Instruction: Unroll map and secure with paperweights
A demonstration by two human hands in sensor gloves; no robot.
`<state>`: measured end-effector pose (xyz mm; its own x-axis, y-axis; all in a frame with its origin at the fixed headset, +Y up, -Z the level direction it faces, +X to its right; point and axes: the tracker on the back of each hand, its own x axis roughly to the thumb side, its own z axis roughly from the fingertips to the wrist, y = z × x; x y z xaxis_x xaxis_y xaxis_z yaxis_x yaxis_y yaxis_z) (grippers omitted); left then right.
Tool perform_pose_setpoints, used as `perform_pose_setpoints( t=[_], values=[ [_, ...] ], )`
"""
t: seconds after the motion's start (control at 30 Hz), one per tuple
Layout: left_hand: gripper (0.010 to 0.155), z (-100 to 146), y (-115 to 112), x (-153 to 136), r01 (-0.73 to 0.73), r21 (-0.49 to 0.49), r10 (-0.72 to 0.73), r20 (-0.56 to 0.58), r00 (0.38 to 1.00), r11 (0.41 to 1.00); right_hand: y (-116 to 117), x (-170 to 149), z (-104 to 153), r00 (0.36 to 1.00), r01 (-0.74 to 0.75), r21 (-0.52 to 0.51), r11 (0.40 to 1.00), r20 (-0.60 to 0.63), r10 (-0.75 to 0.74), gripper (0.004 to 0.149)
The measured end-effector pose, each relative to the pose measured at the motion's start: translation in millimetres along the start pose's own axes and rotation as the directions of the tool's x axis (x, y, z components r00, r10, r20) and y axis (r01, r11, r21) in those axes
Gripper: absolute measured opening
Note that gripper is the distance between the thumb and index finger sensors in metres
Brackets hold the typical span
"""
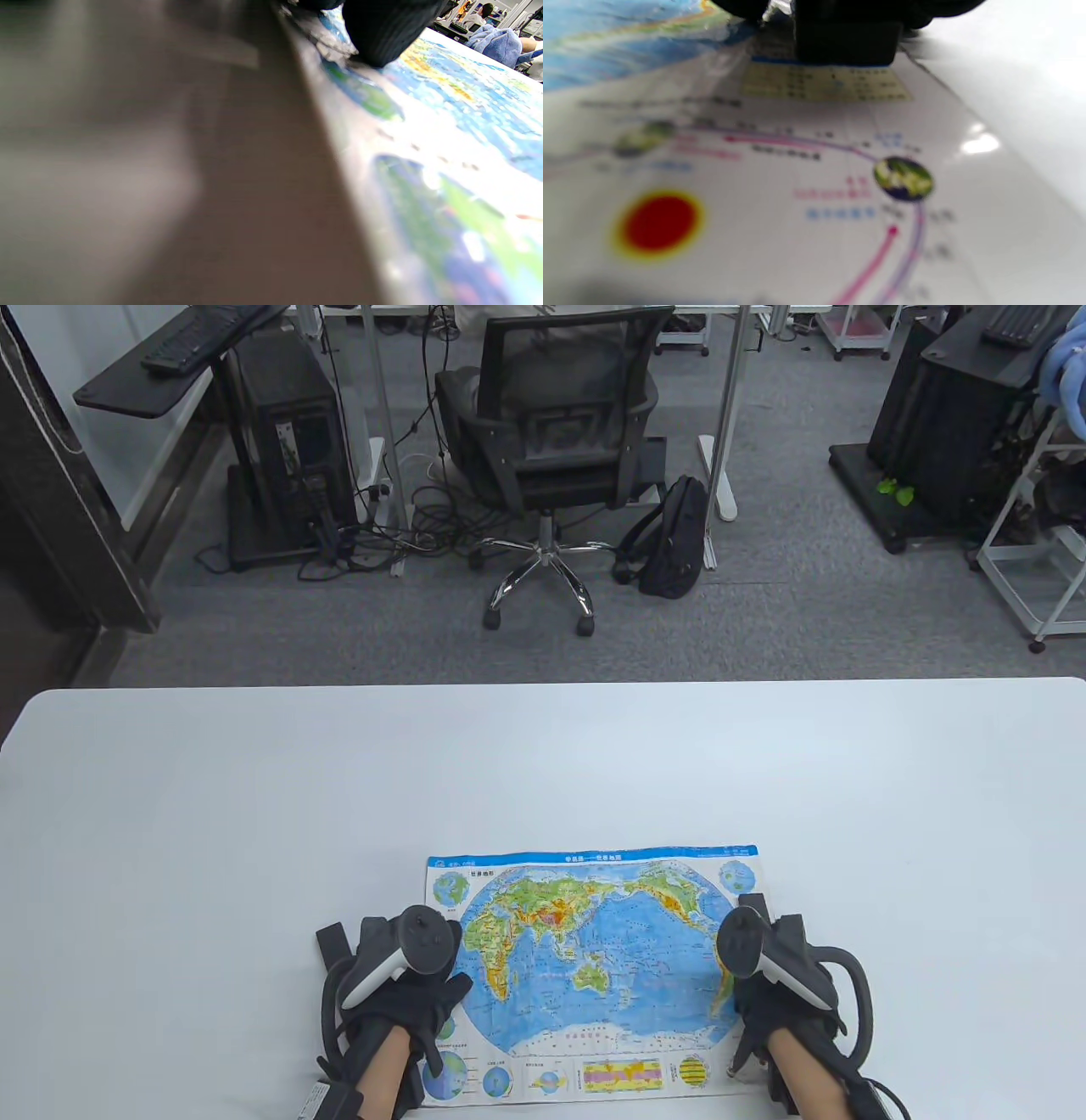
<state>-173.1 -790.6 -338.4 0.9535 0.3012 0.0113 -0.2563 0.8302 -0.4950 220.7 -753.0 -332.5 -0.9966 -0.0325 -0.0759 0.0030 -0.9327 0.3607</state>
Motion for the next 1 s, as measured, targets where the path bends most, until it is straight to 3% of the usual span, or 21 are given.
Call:
perform_pose_setpoints(
  t=[0.1, 0.23, 0.33, 0.6, 0.77, 1.0],
  values=[
    [0.067, -0.7, 0.7, -0.4, -0.011, -0.002, 0.011, 0.009, 1.000, 1.000, -13.8, 12.2, 5.2, 1.000, 0.014, -0.023, 1.000, 0.007, -0.014, 0.069],
    [0.075, -1.1, 3.8, -3.2, -0.039, 0.001, 0.039, 0.020, 0.999, 0.999, -36.1, 51.1, 12.8, 0.988, 0.057, -0.047, 0.997, 0.143, -0.050, 0.075],
    [0.076, -1.3, 6.0, -5.3, -0.040, 0.002, 0.039, 0.024, 0.999, 0.999, -40.8, 87.6, 11.8, 0.971, 0.051, -0.004, 0.999, 0.232, -0.048, 0.076],
    [0.074, -1.4, 6.3, -8.1, -0.069, -0.002, 0.069, 0.036, 0.997, 0.998, -18.1, 191.2, -3.0, 0.882, -0.015, 0.095, 0.995, 0.470, -0.032, 0.078],
    [0.073, -1.0, 6.2, -8.0, -0.078, -0.012, 0.079, 0.035, 0.996, 0.997, -3.4, 221.2, -11.8, 0.848, -0.009, 0.168, 0.986, 0.524, -0.082, 0.078],
    [0.074, -0.8, 6.1, -9.9, -0.102, -0.017, 0.103, 0.039, 0.994, 0.995, 14.1, 246.3, -13.6, 0.855, -0.037, 0.228, 0.973, 0.511, -0.087, 0.075]
  ],
)
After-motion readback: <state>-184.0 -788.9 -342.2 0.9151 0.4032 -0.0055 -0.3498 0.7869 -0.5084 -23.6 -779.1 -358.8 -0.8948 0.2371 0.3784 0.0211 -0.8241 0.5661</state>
